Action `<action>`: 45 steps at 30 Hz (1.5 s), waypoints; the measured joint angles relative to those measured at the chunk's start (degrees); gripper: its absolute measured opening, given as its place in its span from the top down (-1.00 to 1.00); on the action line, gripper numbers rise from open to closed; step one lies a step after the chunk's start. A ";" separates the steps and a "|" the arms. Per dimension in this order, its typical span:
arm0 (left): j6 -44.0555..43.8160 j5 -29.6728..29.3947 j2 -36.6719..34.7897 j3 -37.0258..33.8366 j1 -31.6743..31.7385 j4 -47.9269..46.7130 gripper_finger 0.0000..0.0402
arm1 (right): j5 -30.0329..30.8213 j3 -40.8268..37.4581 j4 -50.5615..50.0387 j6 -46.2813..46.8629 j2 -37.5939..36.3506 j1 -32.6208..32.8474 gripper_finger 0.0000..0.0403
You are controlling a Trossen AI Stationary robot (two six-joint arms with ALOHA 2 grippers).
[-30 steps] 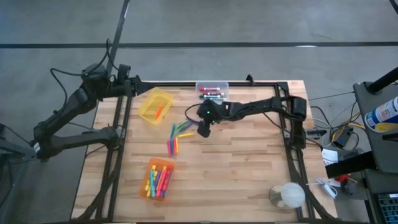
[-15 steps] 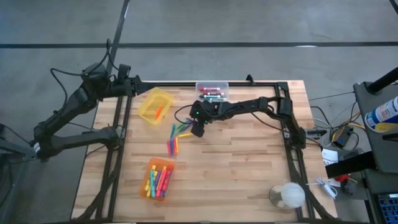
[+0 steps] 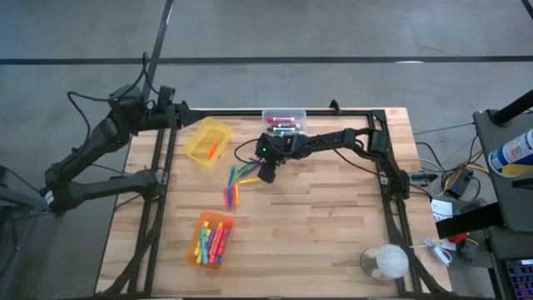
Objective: Pick & Place Markers
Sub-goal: Put the top purple pen into the yellow bin
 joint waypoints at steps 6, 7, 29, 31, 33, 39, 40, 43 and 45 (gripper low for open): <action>-0.05 0.00 0.35 0.00 0.01 -0.04 0.52 | -2.42 -0.01 0.06 1.71 0.70 -0.97 0.46; -0.05 0.00 0.39 0.00 -0.01 -0.02 0.52 | -2.86 0.02 -0.08 2.16 0.90 -1.12 0.52; 10.49 -0.61 0.92 0.00 -0.01 -0.25 0.52 | -4.79 17.09 -16.31 0.52 -0.53 -0.43 0.85; 15.28 -0.80 0.88 0.00 -0.01 -0.03 0.52 | -4.78 20.07 -17.37 0.50 -0.98 -0.26 0.85; 18.97 -1.56 0.75 0.00 -0.01 -0.01 0.52 | -5.43 23.39 -18.79 0.46 -1.66 -0.10 0.85; 24.35 -7.00 0.66 0.00 0.03 0.62 0.52 | -5.67 35.07 -24.27 -1.15 -2.82 0.92 0.85; 24.35 -8.02 0.72 0.00 0.03 0.62 0.52 | -5.72 37.06 -25.75 -1.23 -2.82 0.97 0.85; 21.43 -9.86 0.93 0.00 0.09 1.40 0.52 | -5.65 42.27 -27.64 -1.20 -2.82 1.18 0.85; 20.02 -10.17 0.99 0.00 0.08 2.08 0.52 | -5.61 45.56 -27.76 -1.21 -2.82 1.30 0.85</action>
